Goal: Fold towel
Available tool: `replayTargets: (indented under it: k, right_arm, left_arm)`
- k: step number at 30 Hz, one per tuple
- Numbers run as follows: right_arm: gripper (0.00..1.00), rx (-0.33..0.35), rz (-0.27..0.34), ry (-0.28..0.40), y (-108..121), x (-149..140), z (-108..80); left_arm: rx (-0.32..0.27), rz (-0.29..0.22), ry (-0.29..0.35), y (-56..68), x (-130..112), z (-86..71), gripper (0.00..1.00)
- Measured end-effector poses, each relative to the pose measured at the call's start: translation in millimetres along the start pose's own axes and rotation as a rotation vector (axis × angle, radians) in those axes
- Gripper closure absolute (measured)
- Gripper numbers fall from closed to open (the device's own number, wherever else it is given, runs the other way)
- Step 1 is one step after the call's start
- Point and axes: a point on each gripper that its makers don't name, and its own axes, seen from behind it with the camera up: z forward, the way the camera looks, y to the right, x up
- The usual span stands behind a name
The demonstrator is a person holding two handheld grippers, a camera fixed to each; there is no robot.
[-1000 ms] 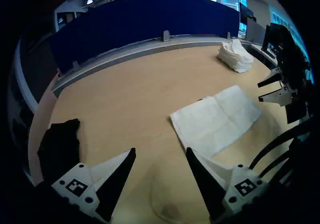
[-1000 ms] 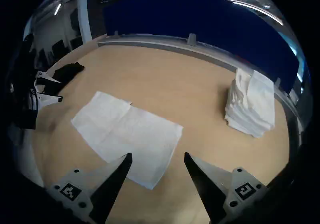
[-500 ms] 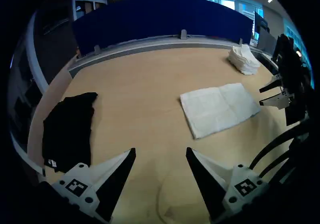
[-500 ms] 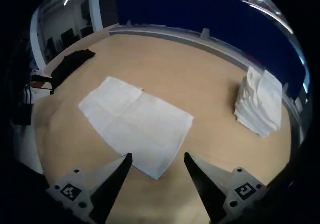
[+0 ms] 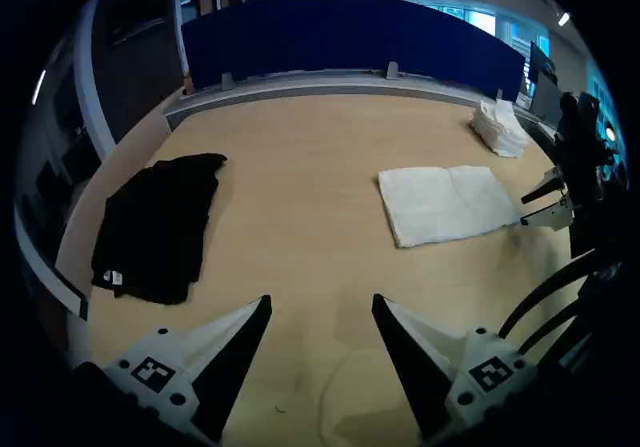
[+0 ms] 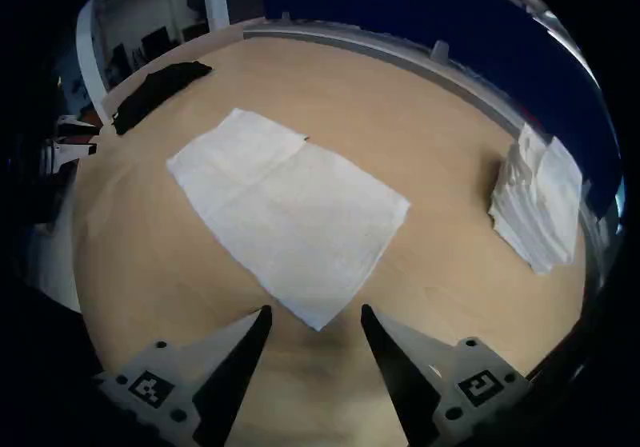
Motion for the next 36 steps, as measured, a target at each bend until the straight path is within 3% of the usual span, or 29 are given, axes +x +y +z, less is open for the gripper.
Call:
replayTargets:
  k: [9,19,30,33,36]
  right_arm:
    - [0.28,0.020,-0.015,-0.033,-4.6,-9.8,4.3]
    - [0.63,0.005,-0.005,-0.040,-1.1,-14.6,9.5]
    - [0.75,0.003,-0.003,-0.057,-2.3,-19.1,12.4]
    - [0.88,-0.005,0.001,-0.057,0.1,-18.4,12.1]
    - [0.92,-0.016,0.007,-0.053,2.9,-17.6,11.9]
  left_arm:
    - [0.006,-0.008,-0.002,-2.1,-7.3,-6.7,0.07]
    - [0.006,-0.011,0.001,-4.0,-4.0,-9.5,0.07]
    - [0.006,-0.011,0.000,-6.9,-3.6,-9.4,0.07]
    - [0.006,-0.008,0.000,-7.4,-3.2,-9.2,0.07]
    - [0.006,-0.006,0.000,-7.8,-2.3,-9.1,0.07]
